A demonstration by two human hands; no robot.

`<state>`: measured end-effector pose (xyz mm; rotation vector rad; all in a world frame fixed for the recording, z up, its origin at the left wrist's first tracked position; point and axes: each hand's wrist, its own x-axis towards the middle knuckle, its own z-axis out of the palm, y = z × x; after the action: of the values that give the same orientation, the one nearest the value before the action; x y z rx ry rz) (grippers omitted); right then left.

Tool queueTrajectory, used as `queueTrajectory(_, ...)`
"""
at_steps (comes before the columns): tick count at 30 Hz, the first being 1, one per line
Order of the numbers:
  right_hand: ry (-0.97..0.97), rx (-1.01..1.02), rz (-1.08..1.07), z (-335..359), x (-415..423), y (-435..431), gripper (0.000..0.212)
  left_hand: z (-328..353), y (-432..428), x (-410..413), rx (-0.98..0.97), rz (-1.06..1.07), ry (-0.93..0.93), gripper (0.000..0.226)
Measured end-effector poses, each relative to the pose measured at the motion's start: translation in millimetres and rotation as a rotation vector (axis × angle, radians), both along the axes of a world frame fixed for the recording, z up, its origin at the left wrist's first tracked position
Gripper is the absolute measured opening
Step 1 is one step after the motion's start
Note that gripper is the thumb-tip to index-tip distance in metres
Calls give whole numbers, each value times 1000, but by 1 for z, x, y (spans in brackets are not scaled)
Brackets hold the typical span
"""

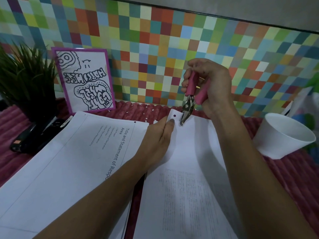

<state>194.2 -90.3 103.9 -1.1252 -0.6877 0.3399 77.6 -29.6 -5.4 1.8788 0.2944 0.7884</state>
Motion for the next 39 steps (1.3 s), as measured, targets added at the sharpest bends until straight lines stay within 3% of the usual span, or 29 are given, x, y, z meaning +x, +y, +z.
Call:
queueTrajectory(6, 2, -49, -92, 1, 15, -13, 19, 0, -1, 0, 51, 18, 1, 43)
queueTrajectory(13, 4, -113, -248, 1, 33, -33, 21, 2, 2, -1, -39, 128, 20, 37)
queueTrajectory(26, 18, 16, -254, 4, 30, -35, 24, 3, 3, -1, 5, 186, 14, 38)
queueTrajectory(39, -12, -22, -256, 8, 30, -33, 20, 5, 0, -4, 56, 192, 22, 42)
